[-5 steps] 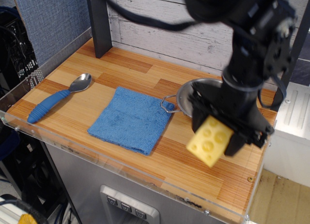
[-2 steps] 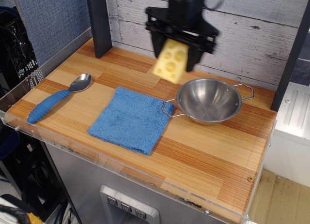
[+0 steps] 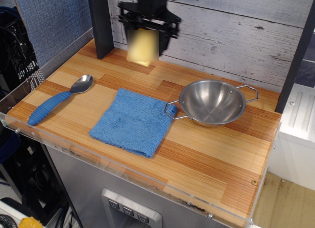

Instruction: Move the cheese to behind the blue cloth and spoon

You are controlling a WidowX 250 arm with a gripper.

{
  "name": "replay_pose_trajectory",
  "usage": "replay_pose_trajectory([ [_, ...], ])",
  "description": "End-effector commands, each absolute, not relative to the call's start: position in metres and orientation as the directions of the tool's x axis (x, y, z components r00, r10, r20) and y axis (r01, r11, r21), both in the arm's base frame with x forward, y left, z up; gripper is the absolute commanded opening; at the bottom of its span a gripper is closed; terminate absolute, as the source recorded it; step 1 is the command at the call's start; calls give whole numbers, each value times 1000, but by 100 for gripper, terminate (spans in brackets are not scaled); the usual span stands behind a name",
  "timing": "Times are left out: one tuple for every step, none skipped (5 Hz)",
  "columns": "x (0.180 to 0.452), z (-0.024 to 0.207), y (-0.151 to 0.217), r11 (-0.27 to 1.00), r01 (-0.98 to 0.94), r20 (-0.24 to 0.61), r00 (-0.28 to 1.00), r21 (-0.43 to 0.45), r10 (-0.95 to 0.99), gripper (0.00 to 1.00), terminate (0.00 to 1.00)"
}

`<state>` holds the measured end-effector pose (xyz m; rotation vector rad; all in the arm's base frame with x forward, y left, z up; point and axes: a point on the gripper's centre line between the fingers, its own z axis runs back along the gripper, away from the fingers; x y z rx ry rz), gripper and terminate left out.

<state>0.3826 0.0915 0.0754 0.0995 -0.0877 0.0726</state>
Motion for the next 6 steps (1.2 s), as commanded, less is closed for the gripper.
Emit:
replay_pose_trajectory([
  [373, 90, 124, 986, -71, 181, 982, 149, 43, 0, 0],
  [364, 71, 129, 988, -39, 172, 985, 151, 12, 0, 0],
  [352, 23, 137, 996, -8, 75, 997, 92, 2, 0, 0],
  [345, -9, 142, 997, -13, 2, 1000, 70, 12, 0, 0],
  [348, -16, 145, 997, -24, 14, 1000, 79, 22, 0, 0],
  [347, -11, 146, 998, -27, 14, 1000, 58, 26, 100, 0],
])
